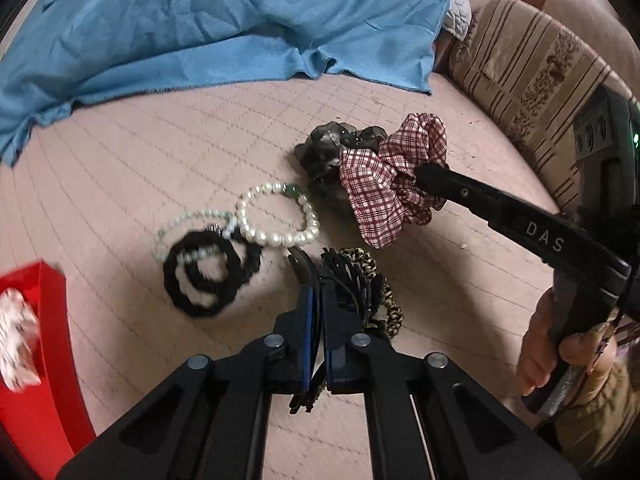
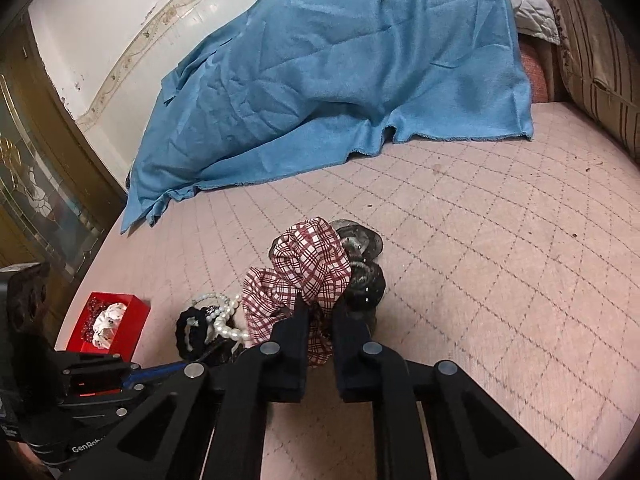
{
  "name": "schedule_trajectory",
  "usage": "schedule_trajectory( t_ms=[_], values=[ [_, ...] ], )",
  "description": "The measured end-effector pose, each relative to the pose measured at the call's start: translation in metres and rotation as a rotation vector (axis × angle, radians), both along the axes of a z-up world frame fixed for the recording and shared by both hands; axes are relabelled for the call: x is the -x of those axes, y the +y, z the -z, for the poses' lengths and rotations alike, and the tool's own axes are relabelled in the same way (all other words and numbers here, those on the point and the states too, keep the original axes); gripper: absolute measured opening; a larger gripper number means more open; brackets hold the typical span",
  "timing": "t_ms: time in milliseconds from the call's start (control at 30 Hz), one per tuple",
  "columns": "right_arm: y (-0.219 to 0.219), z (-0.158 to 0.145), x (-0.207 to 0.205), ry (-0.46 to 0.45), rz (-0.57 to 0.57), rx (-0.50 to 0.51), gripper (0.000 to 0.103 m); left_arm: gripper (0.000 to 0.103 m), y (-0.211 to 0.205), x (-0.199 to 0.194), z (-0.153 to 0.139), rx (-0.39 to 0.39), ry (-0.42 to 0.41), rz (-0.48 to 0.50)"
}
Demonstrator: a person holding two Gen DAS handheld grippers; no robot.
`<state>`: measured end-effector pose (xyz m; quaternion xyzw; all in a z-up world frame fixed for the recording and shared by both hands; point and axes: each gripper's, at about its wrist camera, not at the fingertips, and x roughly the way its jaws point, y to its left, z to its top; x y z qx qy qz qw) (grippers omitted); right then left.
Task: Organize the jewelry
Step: 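Grasp the black claw clip with left tool while right tool grasps red plaid scrunchie, then carry the clip and plaid scrunchie into the red tray and lower them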
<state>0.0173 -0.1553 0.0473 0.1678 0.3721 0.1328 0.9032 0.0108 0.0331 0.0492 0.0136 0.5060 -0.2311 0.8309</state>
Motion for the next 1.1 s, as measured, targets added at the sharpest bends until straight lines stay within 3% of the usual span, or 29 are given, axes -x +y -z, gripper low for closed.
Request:
schedule_trajectory(
  t_ms=[367,633,833,1100],
  values=[
    [-0.016,-0.015,0.051,-0.004,0.047,-0.103,0.011,0.004,0.032,0.051,-0.033,0.170,0.018,-0.036],
    [-0.019,-0.022,0.090,0.000,0.079,-0.154,0.011,0.004,0.061,0.088,-0.060,0.214,-0.030,-0.069],
    [-0.009,-0.028,0.115,0.013,0.072,-0.168,0.011,0.004,0.104,0.111,-0.076,0.239,-0.080,-0.131],
    [0.031,-0.054,0.130,0.000,0.008,-0.118,0.011,0.004,0.192,0.129,-0.081,0.276,-0.128,-0.297]
  ],
)
